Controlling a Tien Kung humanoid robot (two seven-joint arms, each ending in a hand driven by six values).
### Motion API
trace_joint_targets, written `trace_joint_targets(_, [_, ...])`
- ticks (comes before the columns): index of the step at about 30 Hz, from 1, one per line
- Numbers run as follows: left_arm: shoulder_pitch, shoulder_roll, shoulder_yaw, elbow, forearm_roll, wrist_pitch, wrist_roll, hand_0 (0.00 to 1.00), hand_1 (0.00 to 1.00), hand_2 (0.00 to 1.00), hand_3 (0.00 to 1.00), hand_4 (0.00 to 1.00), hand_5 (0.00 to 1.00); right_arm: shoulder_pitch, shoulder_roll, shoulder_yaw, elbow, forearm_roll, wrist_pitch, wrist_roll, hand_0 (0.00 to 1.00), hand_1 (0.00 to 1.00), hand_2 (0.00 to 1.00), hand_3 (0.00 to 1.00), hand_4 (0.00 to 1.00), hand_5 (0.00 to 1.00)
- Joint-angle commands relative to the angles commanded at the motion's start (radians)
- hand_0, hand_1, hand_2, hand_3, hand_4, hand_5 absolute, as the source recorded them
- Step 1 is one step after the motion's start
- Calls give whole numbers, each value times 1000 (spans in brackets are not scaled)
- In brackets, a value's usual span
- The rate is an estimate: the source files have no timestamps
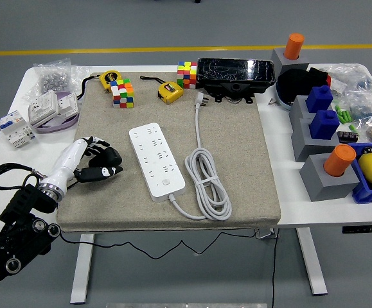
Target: Put the plug near the board,insert it into the board,press the button,pull the plug out
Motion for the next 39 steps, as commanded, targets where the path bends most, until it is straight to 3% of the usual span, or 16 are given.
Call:
trace_joint_targets(3, [-12,-3,13,12,-14,21,-18,501,525,503,546,834,256,1,-1,1,0,0,0,0,582,672,685,615,977,517])
trace_joint_targets(4, [-16,-4,17,16,-15,28,-22,391,381,428,514,638,126,1,-1,1,0,0,-1,0,582,672,685,616,977,518])
trace_joint_targets(9, [-27,-7,24,25,-5,45,-29,391,381,428,514,638,126,0,-2,-1,-1,2,0,0,582,672,685,616,977,518])
trace_joint_targets(10, [-28,-7,26,26,2,45,-27,358,358,401,511,594,48,0,-2,-2,-2,2,0,0,582,672,685,616,977,518])
trace_joint_targets(16, [-34,-4,31,23,18,40,-17,346,344,389,506,579,15,3,-2,-1,3,0,0,1,582,672,685,616,977,518])
trace_joint_targets(39, [-40,4,44,20,-7,36,-69,348,348,387,509,579,14,7,-6,-8,4,2,0,0,581,672,685,616,977,519])
